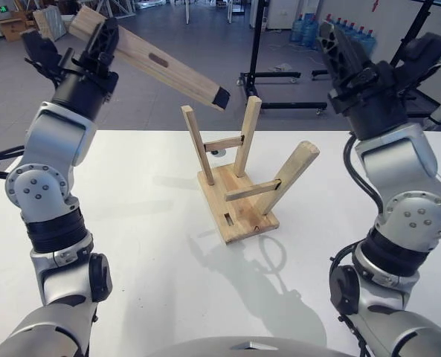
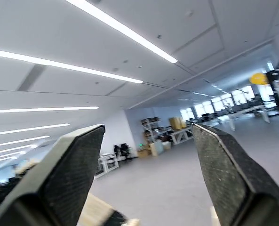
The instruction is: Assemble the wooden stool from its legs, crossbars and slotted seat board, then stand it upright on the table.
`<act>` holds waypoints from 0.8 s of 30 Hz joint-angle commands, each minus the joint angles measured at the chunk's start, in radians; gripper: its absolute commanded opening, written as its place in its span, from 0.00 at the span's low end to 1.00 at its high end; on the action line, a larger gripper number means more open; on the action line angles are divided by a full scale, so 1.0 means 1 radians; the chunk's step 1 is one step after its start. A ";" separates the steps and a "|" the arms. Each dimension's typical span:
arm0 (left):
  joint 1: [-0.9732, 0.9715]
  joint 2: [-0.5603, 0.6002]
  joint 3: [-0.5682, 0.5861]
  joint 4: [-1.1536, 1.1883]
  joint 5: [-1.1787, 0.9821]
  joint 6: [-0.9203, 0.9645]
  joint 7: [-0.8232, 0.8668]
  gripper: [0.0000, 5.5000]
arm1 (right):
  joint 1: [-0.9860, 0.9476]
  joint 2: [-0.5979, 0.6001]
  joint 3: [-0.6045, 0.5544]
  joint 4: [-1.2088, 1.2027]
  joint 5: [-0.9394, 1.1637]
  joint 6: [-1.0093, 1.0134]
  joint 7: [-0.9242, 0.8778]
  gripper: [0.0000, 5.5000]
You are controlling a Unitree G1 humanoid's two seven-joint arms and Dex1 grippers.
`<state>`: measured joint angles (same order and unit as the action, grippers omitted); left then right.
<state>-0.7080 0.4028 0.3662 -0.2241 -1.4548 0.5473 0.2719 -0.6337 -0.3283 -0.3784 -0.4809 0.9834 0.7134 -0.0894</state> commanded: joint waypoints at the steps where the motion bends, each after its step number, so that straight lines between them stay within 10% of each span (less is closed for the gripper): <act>1: 0.021 0.027 -0.019 -0.012 0.008 0.058 -0.061 0.19 | 0.129 -0.215 0.135 0.172 -0.344 -0.069 0.095 0.62; 5: 0.082 0.136 -0.005 0.004 0.068 0.132 -0.254 0.19 | 0.238 -0.244 0.263 0.334 -0.554 -0.218 0.227 0.62; 9: 0.152 0.319 -0.160 0.036 0.567 0.025 -0.345 0.19 | 0.366 -0.210 0.366 0.202 -0.546 -0.260 0.399 0.62; 15: 0.201 0.258 -0.204 0.025 0.747 -0.010 -0.401 0.19 | 0.504 -0.233 0.462 -0.066 -0.472 -0.164 0.540 0.62; 24: 0.232 0.224 -0.201 0.052 0.915 0.000 -0.416 0.19 | 0.293 -0.193 0.107 -0.048 0.286 0.060 0.453 0.62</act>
<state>-0.4954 0.6258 0.1592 -0.1913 -0.5963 0.5435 -0.1490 -0.3002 -0.4779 -0.2256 -0.4842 0.9810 0.6561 0.3543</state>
